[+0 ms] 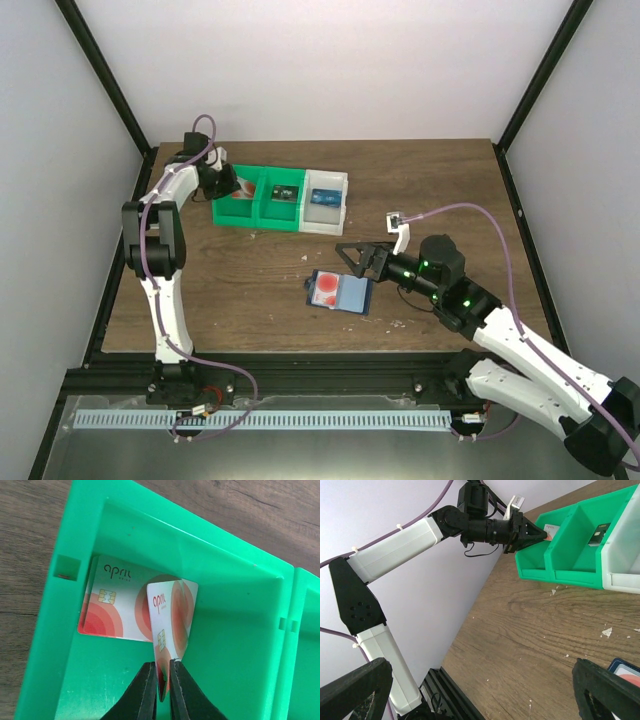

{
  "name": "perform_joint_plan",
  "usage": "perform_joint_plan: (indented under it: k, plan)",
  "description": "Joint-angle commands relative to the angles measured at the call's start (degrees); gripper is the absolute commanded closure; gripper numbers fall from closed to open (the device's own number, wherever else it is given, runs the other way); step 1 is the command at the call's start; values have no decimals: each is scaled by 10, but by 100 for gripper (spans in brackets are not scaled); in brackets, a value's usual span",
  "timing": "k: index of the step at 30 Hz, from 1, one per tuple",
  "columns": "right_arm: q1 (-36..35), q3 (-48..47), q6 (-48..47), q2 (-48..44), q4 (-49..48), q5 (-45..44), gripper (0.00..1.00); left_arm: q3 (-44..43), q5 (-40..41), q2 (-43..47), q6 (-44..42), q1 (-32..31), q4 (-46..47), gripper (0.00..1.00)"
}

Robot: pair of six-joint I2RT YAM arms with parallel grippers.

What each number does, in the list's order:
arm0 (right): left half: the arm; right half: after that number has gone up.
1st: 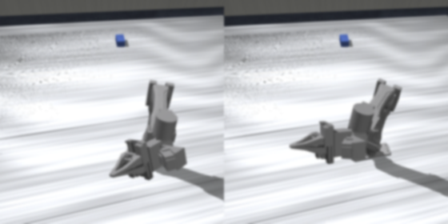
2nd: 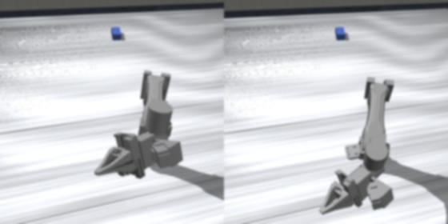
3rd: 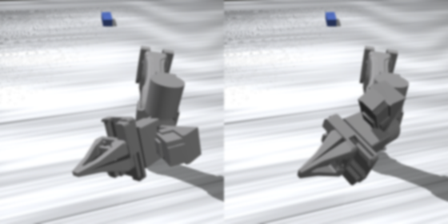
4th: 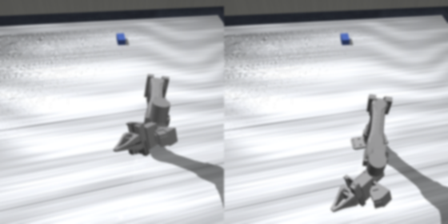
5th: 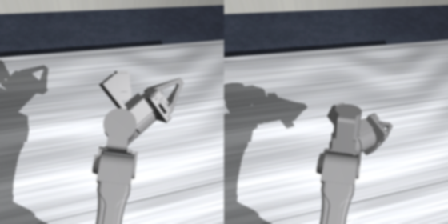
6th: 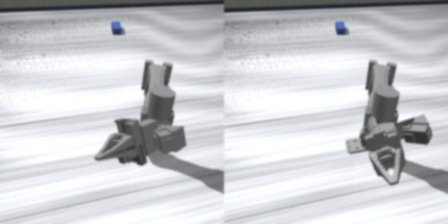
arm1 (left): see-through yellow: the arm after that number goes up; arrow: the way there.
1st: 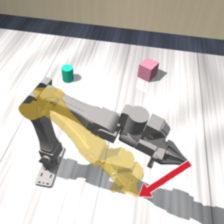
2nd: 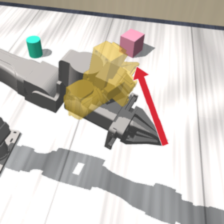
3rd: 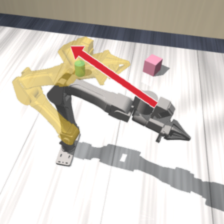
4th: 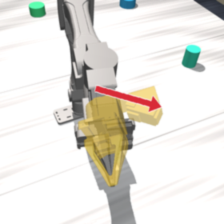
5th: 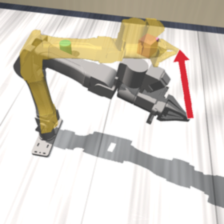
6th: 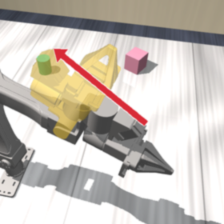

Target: Take the credit cards out of the card holder

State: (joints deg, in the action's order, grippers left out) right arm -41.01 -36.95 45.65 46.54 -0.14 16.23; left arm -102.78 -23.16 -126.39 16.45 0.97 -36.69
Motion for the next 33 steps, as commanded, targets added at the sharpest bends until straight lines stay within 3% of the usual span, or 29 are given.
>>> perform_joint_plan:
  k: [1, 33]
  plan:
    - [-2, -7, -9, -4, -5, -6, 0, -18, 17, -3, -4, -3, 0, 89]
    - [-2, 11, 2, -38, -15, -47, 0, -52, 81, -31, 30, -26, 21, 76]
